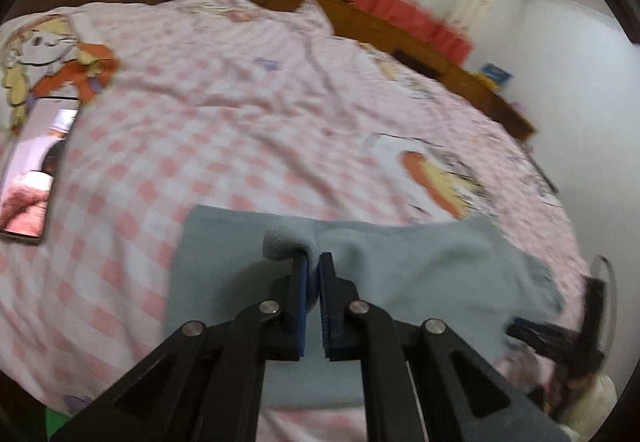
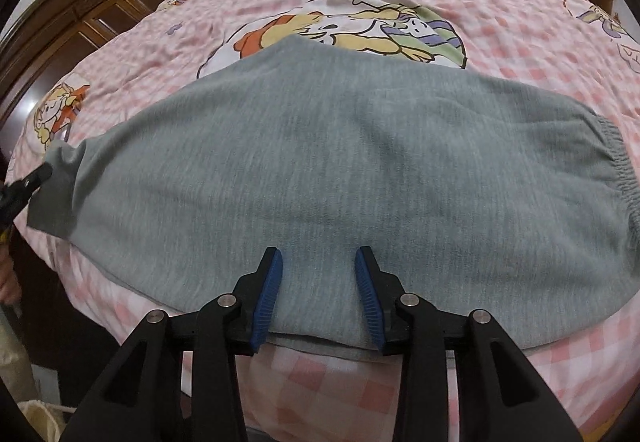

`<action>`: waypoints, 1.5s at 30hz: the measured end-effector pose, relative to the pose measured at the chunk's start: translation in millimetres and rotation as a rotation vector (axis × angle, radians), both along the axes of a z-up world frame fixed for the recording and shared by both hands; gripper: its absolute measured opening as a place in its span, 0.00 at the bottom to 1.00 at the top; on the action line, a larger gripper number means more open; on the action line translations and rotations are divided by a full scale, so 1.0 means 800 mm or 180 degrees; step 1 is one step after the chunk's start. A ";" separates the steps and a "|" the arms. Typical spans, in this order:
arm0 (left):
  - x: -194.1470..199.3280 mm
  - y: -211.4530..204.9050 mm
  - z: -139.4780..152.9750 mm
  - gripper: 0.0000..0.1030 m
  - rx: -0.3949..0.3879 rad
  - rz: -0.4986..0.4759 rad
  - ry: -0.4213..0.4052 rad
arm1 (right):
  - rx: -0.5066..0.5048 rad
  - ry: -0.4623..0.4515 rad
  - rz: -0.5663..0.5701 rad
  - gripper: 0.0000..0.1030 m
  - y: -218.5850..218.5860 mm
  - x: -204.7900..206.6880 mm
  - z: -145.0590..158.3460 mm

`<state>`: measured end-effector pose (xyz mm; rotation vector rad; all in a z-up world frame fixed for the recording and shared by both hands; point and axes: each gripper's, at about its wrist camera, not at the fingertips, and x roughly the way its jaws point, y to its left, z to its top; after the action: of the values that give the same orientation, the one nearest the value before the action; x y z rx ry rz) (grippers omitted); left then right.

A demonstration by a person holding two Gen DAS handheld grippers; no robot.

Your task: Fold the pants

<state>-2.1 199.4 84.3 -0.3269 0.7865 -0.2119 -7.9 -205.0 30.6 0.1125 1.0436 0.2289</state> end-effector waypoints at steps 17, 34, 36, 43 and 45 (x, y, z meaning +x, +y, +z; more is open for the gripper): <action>-0.033 -0.043 -0.007 0.05 0.0454 0.0020 -0.0064 | -0.0238 -0.0007 0.0163 0.51 0.031 0.013 0.008; 0.012 0.003 -0.044 0.05 0.1026 0.0680 0.0151 | 0.0146 0.0050 0.2211 0.36 0.217 0.163 0.075; 0.012 0.004 -0.045 0.05 0.0993 0.0686 0.0162 | 0.0049 0.0146 0.2413 0.35 0.244 0.172 0.065; 0.010 0.011 -0.046 0.06 0.0854 0.0718 0.0167 | -0.0333 0.0242 0.2887 0.35 0.286 0.176 0.039; 0.009 0.011 -0.046 0.06 0.0854 0.0711 0.0164 | -0.0411 0.0219 0.2997 0.31 0.290 0.175 0.037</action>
<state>5.4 208.2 47.6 -0.1646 0.8117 0.1122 131.9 27.2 59.8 -0.5064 1.1160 1.0100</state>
